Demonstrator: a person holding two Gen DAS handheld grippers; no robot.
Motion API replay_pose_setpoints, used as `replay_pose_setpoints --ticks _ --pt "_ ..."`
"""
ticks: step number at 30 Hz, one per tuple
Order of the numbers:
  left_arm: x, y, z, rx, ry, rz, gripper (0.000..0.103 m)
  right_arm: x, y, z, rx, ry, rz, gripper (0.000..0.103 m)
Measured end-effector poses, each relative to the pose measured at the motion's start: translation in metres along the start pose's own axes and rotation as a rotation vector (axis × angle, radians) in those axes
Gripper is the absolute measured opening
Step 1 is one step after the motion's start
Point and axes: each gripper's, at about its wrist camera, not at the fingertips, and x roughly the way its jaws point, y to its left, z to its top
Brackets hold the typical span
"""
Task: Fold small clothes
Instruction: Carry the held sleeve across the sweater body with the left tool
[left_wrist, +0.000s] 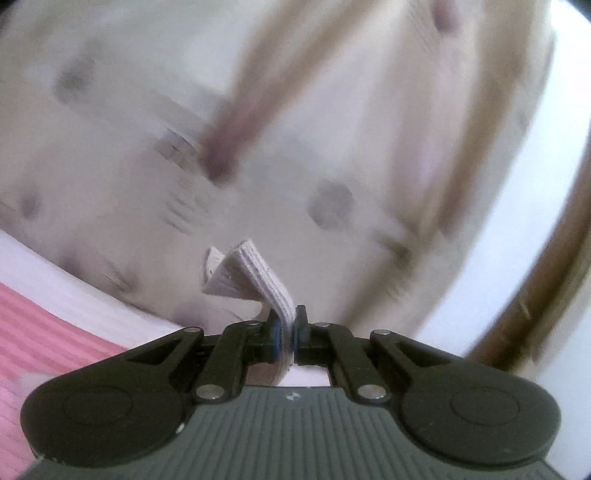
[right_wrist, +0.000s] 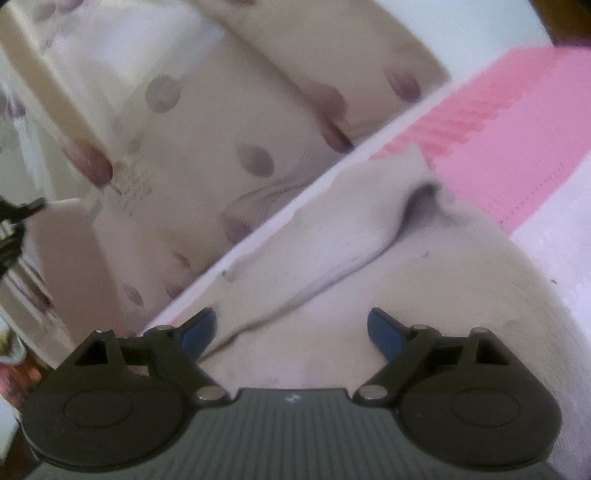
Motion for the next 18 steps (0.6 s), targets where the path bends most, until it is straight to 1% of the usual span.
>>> replay_pose_setpoints --ticks 2,4,8,11,13,14,15,16,17,18 --pt "0.028 -0.019 -0.021 0.011 0.051 -0.019 0.005 -0.003 -0.007 0.001 0.038 -0.015 0.024 0.089" --pt "0.058 -0.035 -0.045 0.019 0.118 -0.045 0.005 -0.006 -0.012 0.002 0.068 -0.028 0.047 0.089" --pt "0.111 -0.061 -0.091 0.063 0.228 -0.065 0.005 -0.008 -0.017 0.004 0.087 -0.033 0.069 0.089" --pt "0.141 -0.069 -0.12 0.113 0.294 -0.072 0.005 -0.009 -0.02 0.005 0.099 -0.038 0.085 0.089" --pt "0.155 -0.072 -0.141 0.141 0.351 -0.112 0.006 -0.011 -0.024 0.005 0.118 -0.046 0.104 0.089" --pt "0.162 -0.073 -0.149 0.153 0.365 -0.127 0.007 -0.012 -0.027 0.005 0.13 -0.051 0.116 0.089" --pt "0.167 -0.073 -0.156 0.163 0.378 -0.153 0.012 -0.012 -0.028 0.005 0.137 -0.055 0.123 0.089" --pt "0.171 -0.074 -0.16 0.17 0.394 -0.182 0.019 -0.012 -0.029 0.005 0.144 -0.058 0.129 0.089" --pt "0.174 -0.074 -0.165 0.174 0.405 -0.202 0.039 -0.012 -0.03 0.005 0.148 -0.06 0.134 0.089" --pt "0.172 -0.072 -0.168 0.172 0.396 -0.212 0.062 -0.012 -0.03 0.005 0.15 -0.061 0.137 0.089"
